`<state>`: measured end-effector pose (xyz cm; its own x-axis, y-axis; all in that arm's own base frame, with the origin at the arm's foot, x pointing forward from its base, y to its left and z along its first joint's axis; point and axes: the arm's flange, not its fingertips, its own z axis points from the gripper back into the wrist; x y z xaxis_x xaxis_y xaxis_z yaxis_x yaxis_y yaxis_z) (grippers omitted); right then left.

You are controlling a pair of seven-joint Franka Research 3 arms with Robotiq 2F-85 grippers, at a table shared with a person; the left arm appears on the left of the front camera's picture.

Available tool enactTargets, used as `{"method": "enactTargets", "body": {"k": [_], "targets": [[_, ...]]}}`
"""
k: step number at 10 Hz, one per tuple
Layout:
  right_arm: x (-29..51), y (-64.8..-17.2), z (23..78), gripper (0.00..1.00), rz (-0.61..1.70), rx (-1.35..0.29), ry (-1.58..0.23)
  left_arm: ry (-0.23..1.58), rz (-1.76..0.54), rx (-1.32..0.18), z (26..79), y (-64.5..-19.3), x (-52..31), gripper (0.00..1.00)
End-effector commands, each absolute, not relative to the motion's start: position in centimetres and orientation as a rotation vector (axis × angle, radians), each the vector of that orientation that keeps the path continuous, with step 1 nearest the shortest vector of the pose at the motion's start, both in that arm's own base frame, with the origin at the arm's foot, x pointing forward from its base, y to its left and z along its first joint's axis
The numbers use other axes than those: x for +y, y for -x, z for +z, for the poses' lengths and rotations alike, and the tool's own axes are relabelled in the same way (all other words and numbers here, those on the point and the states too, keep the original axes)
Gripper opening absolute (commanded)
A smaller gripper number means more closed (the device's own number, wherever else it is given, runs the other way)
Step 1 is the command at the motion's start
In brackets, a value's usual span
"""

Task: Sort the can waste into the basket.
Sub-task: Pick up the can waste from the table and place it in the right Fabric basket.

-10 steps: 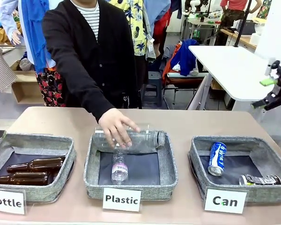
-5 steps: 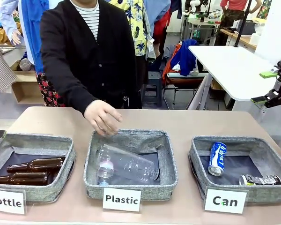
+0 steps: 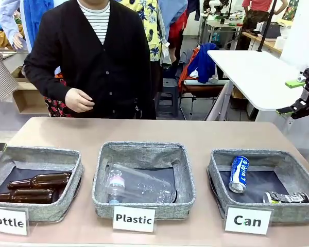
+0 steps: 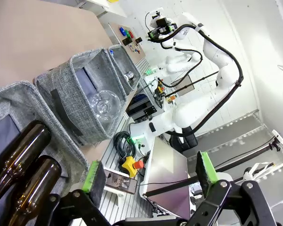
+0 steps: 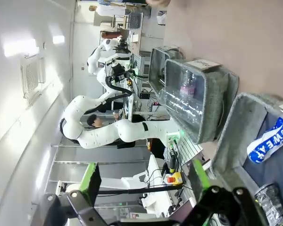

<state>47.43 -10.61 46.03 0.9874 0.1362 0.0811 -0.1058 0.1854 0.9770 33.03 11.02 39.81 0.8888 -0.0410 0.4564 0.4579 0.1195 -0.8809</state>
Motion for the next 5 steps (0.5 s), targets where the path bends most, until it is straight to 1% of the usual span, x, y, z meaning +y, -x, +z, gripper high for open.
{"method": "enactTargets", "body": {"k": [1,5], "targets": [[-10.88,-47.45,46.22,1.0,0.199,0.023,-1.373,1.412,-0.384,-0.357,39.98,-32.89,11.01,1.0],[-10.88,-47.45,46.22,1.0,0.199,0.023,-1.373,1.412,-0.384,-0.357,39.98,-32.89,11.01,1.0]]}}
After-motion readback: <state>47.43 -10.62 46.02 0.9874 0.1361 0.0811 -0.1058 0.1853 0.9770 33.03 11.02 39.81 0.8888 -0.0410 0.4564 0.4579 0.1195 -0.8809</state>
